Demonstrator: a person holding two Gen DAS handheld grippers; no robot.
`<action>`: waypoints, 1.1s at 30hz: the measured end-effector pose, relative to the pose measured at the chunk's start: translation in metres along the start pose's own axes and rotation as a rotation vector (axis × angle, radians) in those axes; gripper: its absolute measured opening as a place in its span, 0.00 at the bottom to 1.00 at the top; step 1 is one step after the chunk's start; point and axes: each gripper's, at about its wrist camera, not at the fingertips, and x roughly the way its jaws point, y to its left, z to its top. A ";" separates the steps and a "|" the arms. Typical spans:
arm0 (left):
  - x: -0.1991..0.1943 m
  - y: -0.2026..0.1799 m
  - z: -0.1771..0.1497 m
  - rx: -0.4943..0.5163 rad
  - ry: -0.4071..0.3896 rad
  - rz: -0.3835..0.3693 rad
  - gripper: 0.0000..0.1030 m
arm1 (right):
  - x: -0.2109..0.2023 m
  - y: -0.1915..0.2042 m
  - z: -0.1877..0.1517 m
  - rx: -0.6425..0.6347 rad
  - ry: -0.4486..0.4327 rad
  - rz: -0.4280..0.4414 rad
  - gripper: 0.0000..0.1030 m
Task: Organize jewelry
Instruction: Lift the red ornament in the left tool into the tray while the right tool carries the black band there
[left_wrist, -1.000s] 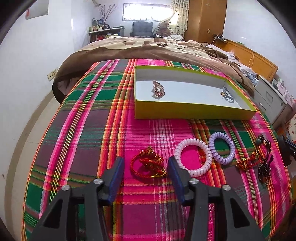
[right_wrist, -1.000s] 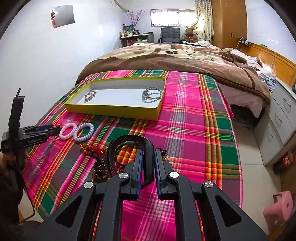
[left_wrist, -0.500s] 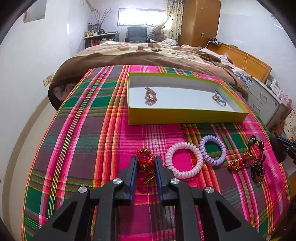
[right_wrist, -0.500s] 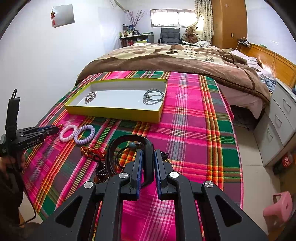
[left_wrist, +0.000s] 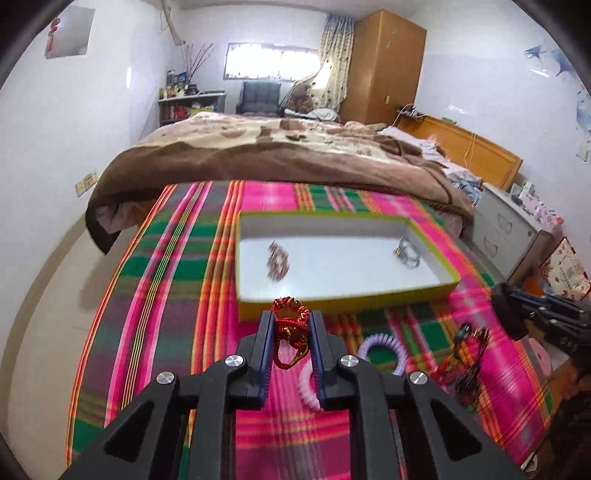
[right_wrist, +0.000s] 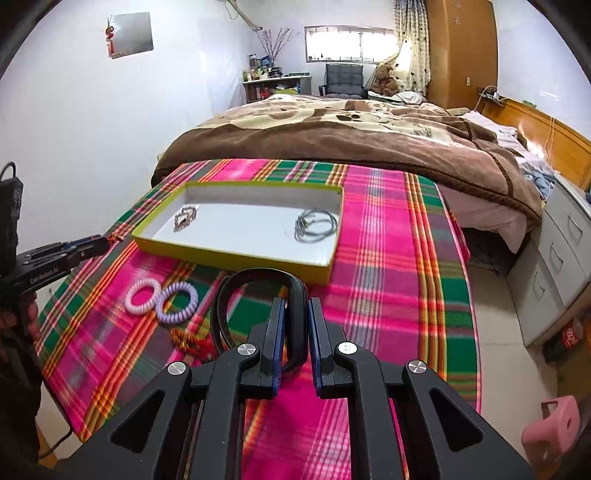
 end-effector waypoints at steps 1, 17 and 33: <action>0.002 -0.002 0.005 0.005 -0.002 -0.009 0.18 | 0.003 0.001 0.004 0.001 0.002 0.001 0.12; 0.071 -0.013 0.066 0.025 0.009 -0.089 0.18 | 0.085 0.004 0.077 0.011 0.069 -0.033 0.12; 0.149 -0.015 0.071 0.019 0.107 -0.079 0.18 | 0.157 -0.003 0.102 0.043 0.160 -0.049 0.12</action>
